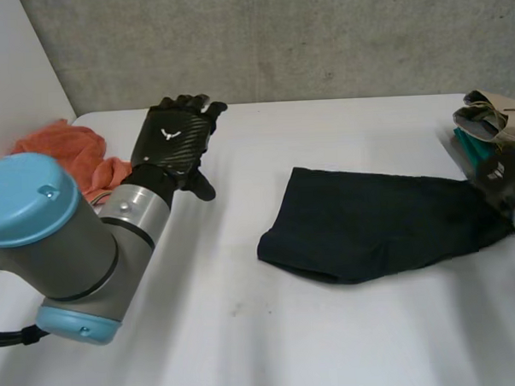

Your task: Fold the laundry.

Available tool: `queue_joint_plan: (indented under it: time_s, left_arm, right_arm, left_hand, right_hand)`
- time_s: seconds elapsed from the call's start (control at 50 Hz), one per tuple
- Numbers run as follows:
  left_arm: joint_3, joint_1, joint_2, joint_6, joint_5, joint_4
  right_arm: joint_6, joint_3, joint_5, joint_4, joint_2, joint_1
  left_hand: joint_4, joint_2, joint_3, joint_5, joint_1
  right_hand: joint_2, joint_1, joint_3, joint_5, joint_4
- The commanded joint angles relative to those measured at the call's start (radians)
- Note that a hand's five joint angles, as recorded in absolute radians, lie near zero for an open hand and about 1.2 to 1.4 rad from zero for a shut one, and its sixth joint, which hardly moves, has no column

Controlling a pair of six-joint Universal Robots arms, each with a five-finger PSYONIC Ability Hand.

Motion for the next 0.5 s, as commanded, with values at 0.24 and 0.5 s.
queue_joint_plan:
  time_s: [0.24,0.5]
  left_arm:
    - [0.072,0.008,-0.023,-0.004,-0.009,0.011]
    - [0.332,-0.029,-0.204,-0.002,-0.01,-0.009]
  right_arm:
    - [0.104,-0.37,-0.318,-0.172,0.49,0.524]
    - [0.982,-0.281,-0.182,-0.166,0.176,0.412]
  left_hand:
    - [-0.029,-0.028,-0.035,-0.047,-0.017]
    - [-0.029,-0.028,-0.035,-0.047,-0.017]
  right_hand:
    - [0.233,0.506,0.217,0.275,0.209]
    - [-0.989,-0.715,-1.004,-0.946,-1.013]
